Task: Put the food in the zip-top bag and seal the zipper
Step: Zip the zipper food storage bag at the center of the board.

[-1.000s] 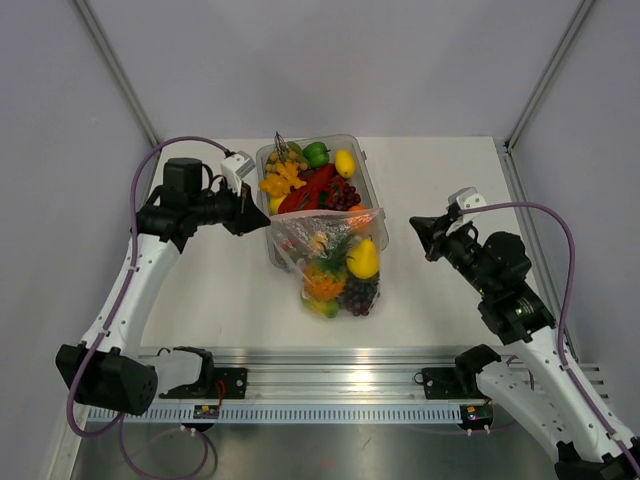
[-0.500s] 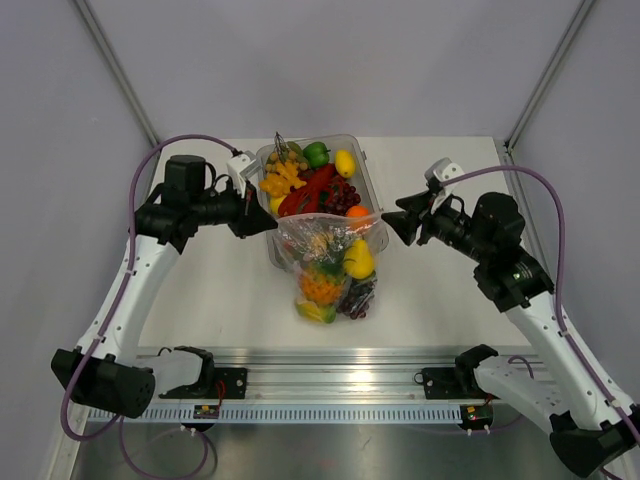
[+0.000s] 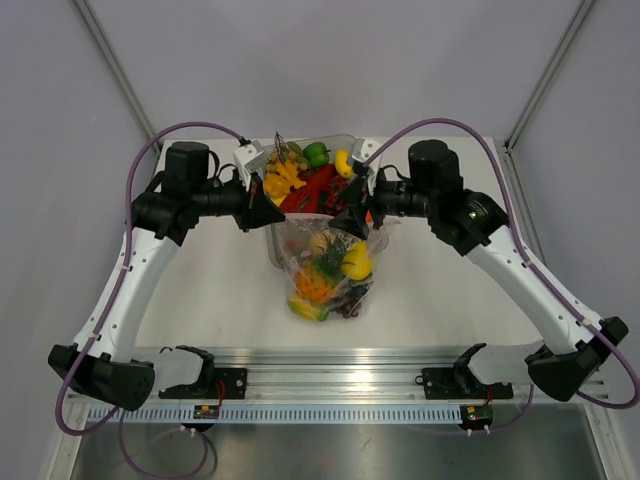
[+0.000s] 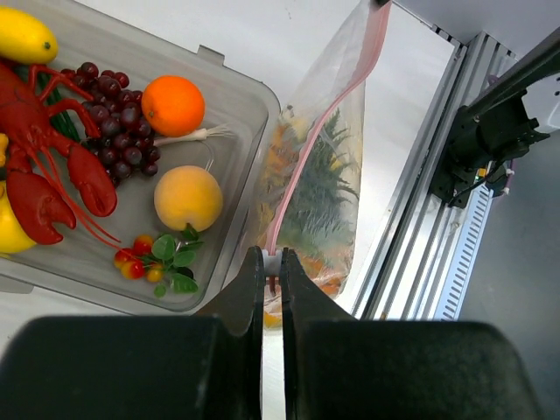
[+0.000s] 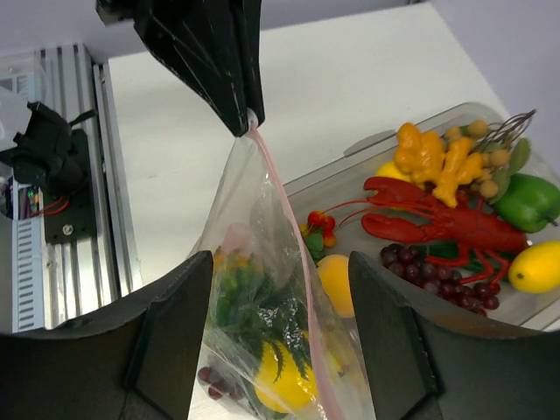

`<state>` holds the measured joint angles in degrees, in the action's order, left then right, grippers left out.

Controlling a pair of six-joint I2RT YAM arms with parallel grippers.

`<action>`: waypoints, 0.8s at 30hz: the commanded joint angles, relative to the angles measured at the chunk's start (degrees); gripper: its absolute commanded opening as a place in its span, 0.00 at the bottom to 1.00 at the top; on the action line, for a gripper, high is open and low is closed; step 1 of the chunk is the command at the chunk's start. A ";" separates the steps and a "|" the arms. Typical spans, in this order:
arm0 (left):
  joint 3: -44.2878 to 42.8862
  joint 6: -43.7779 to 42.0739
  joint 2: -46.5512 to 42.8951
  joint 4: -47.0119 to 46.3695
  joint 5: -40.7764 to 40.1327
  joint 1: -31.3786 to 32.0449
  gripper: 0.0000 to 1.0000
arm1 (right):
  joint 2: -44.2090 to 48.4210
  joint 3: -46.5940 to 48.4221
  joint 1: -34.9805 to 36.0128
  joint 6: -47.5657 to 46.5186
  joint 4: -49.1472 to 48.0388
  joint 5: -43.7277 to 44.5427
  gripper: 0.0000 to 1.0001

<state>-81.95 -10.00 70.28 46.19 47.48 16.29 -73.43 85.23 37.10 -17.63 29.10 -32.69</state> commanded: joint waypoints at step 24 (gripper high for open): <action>-6.73 -4.85 1.17 2.06 3.84 2.25 0.00 | -6.20 -1.38 2.98 -5.58 2.45 8.52 0.20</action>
<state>-85.56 -13.76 72.62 49.84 48.51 18.28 -81.58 83.96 39.72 -23.46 34.98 -26.37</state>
